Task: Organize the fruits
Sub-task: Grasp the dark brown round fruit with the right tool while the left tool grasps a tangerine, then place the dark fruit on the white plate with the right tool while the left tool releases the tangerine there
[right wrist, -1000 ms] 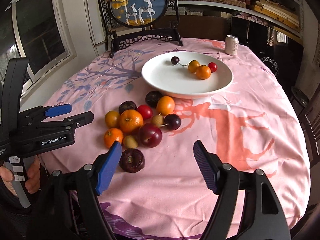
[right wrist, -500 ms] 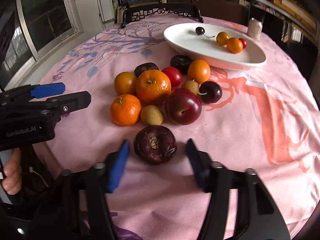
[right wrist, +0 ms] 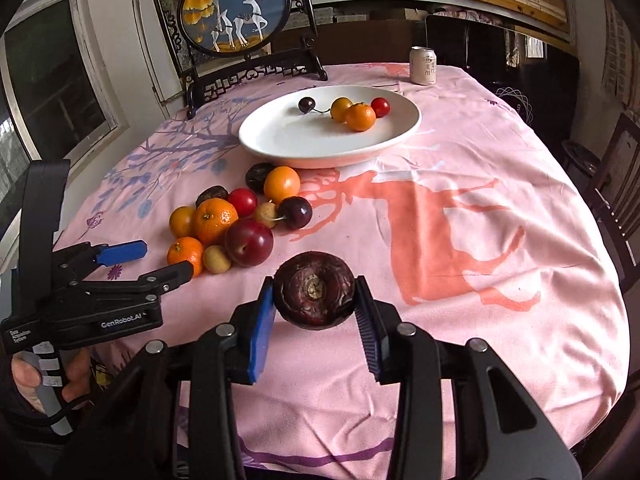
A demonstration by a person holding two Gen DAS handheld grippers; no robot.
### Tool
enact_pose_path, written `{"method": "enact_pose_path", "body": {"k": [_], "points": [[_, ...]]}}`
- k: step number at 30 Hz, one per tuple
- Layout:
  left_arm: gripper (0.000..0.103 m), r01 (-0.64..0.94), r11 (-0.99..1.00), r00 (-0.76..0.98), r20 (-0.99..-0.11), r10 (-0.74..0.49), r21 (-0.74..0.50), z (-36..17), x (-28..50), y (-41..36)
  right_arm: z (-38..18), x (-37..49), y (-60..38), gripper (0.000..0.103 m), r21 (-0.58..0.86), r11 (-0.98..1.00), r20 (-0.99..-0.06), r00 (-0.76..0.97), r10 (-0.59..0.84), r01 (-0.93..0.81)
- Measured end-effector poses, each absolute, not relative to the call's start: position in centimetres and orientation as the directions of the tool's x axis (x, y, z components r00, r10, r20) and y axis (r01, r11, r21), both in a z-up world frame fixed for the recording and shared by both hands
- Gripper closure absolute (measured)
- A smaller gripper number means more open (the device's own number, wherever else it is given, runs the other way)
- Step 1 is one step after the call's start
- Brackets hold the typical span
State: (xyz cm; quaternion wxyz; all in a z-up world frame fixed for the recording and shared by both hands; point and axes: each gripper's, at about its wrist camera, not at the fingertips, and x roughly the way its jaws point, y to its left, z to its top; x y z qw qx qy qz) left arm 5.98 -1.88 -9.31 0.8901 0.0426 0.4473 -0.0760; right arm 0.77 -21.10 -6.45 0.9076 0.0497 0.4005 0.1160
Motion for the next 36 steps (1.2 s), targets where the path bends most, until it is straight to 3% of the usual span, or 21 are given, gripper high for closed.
{"method": "enact_pose_path", "body": {"k": [3, 6, 7, 24, 36], "points": [[0.035, 0.185, 0.983, 0.581, -0.806, -0.116, -0.007, -9.6, 6.6, -2.4, -6.5, 0.7, -21.4, 0.063, 0.197, 0.966, -0.713, 0.653, 0.257, -0.165], [0.052, 0.203, 0.978, 0.576, -0.801, -0.163, -0.052, -9.6, 7.2, -2.6, -6.7, 0.6, -21.5, 0.063, 0.216, 0.963, -0.713, 0.647, 0.269, -0.163], [0.064, 0.215, 0.974, 0.564, -0.805, -0.184, -0.072, -9.6, 7.3, -2.6, -6.7, 0.6, -21.6, 0.063, 0.221, 0.962, -0.714, 0.646, 0.272, -0.161], [0.065, 0.221, 0.968, 0.617, -0.753, -0.23, -0.114, -6.1, 3.6, -0.6, -6.0, 0.4, -20.5, 0.063, 0.226, 0.958, -0.699, 0.656, 0.284, -0.174], [0.065, 0.227, 0.97, 0.614, -0.759, -0.214, -0.089, -2.8, 9.9, -1.2, -6.2, 2.9, -20.8, 0.063, 0.242, 0.951, -0.709, 0.635, 0.307, -0.19]]}}
